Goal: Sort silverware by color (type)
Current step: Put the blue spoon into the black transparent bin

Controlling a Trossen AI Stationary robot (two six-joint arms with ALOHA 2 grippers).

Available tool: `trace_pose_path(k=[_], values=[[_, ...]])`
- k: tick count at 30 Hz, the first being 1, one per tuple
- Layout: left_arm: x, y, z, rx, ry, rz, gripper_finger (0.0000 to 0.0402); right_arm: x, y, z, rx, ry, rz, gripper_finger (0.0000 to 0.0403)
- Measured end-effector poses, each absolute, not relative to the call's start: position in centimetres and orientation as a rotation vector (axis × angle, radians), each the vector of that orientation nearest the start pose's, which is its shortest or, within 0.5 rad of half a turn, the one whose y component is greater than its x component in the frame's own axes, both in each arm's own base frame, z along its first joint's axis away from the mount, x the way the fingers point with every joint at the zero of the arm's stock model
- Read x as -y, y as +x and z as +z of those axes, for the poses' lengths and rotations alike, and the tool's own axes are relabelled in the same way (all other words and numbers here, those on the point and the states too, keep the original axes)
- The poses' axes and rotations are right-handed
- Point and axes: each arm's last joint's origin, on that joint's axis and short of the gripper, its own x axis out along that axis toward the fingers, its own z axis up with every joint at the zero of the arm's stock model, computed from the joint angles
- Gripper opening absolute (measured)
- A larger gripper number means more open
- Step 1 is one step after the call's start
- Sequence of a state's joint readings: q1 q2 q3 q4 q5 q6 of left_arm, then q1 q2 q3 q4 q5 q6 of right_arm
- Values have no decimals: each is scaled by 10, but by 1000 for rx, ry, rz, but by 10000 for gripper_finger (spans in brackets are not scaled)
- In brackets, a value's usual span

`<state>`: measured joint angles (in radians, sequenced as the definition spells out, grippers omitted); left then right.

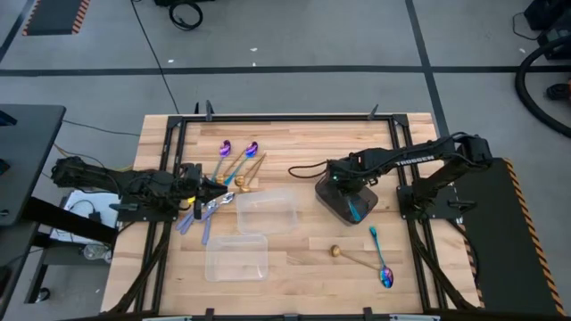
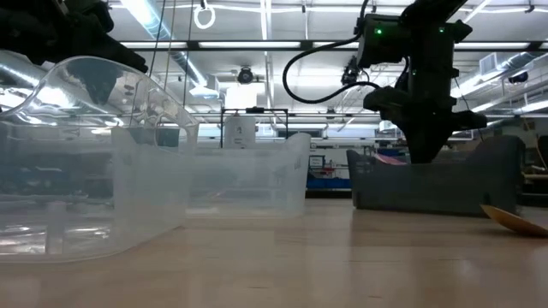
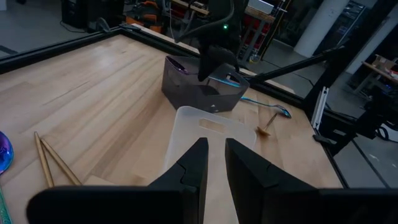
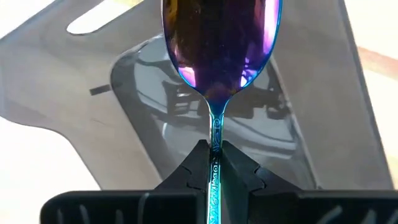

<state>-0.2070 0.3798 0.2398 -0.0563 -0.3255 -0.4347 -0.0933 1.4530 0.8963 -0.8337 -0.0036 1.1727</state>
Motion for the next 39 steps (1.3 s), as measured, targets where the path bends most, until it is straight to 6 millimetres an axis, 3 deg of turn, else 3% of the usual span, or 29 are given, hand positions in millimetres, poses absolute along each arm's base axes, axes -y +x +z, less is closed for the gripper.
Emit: trace_pose_path(k=[20,32,39], values=[[10,120,212,-122,-226,203,62,7,246,192,-1080,1203,-1042,34],[10,120,212,-121,-226,203,62,7,246,192,-1082,1165,-1030,94],[10,120,212,-121,-226,203,62,12,245,192,-1162,1133,-953,108]])
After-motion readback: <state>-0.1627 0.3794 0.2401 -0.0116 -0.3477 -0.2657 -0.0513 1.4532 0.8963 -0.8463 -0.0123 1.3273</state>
